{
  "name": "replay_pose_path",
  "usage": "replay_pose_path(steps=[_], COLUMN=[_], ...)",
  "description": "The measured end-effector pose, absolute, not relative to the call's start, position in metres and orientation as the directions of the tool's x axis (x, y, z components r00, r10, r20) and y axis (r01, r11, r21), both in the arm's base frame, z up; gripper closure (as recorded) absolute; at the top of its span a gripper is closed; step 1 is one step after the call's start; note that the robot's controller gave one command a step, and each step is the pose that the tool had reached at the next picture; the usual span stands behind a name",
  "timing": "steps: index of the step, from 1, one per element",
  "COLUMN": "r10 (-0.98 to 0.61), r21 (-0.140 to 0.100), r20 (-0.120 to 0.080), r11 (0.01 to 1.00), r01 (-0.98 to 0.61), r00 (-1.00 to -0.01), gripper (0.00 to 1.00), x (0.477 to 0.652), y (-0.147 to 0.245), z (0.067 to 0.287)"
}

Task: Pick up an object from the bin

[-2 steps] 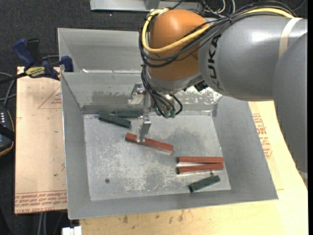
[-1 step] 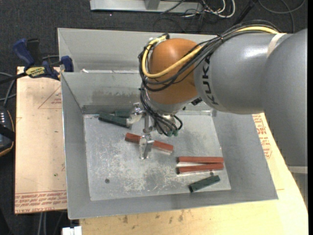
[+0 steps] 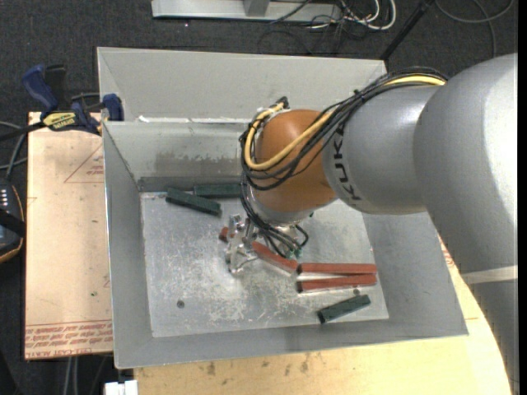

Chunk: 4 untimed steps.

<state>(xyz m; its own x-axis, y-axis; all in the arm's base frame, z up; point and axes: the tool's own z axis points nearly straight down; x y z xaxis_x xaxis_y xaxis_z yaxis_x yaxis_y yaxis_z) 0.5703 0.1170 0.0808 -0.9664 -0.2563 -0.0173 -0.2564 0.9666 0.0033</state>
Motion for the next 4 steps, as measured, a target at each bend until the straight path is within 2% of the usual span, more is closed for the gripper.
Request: replay_pose_path(steps=[1, 2, 3, 4], r10=[-0.257, -0.257, -0.43, -0.43], r21=[0.002, 0.002, 0.0, -0.002], r20=[-0.002, -0.004, -0.021, -0.008], r11=[0.966, 0.966, 0.903, 0.903], r01=[-0.257, -0.257, -0.43, -0.43], r00=[-0.966, -0.966, -0.903, -0.903], gripper=[0.0, 0.0, 1.0, 0.0], x=[0.567, 0.567, 0.562, 0.559], y=[0.115, 0.115, 0.044, 0.04], z=[0.079, 0.079, 0.078, 0.075])
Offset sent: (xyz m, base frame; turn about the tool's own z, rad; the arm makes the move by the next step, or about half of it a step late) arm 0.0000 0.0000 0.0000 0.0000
